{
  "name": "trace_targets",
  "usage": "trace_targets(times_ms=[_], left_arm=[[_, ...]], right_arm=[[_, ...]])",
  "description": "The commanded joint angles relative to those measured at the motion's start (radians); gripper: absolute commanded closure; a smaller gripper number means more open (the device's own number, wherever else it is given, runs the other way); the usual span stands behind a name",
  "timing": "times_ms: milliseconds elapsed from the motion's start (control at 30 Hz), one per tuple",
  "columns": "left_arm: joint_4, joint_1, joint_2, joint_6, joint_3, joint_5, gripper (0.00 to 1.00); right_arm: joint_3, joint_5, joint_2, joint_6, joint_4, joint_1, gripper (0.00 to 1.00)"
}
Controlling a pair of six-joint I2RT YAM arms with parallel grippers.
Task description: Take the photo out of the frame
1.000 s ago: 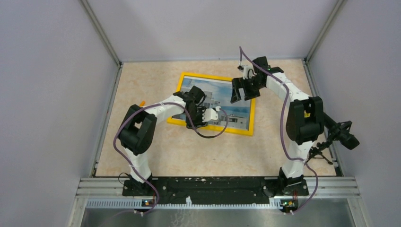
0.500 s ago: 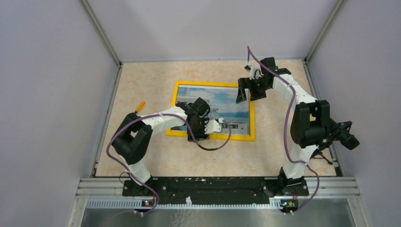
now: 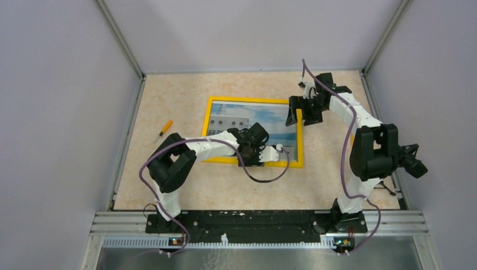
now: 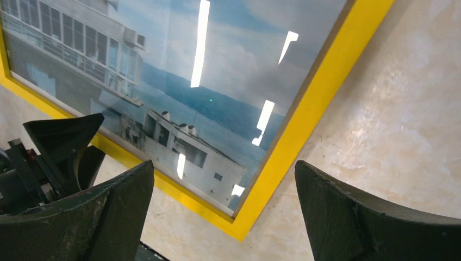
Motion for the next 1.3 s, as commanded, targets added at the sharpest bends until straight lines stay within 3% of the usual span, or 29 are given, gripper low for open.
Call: trace_targets(times_ms=[0,333,567,967,1267], left_arm=[[0.025,-0.011,0.061,-0.044,-0.012,0.006,0.48],[-0.014,0.065,-0.055,-0.110,-0.002,0.077,1.00],[-0.007,0.153,-0.169,-0.116,-0.020,0.162,1.00],[0.012,0.173,-0.292,-0.067,-0.066,0.238,1.00],[0.035,0.173,-0.335,-0.062,-0.080,0.294,1.00]], right_arm=[[-0.049,-0.001,-0.038,0.044,0.020,-0.048,0.02],[-0.022,-0.177,0.018,0.033,-0.002,-0.093,0.02],[-0.043,-0.275,0.057,0.062,0.013,-0.106,0.02],[-0.112,-0.522,0.116,0.147,0.074,-0.104,0.04],[-0.127,-0.559,0.160,0.176,0.084,-0.081,0.07]])
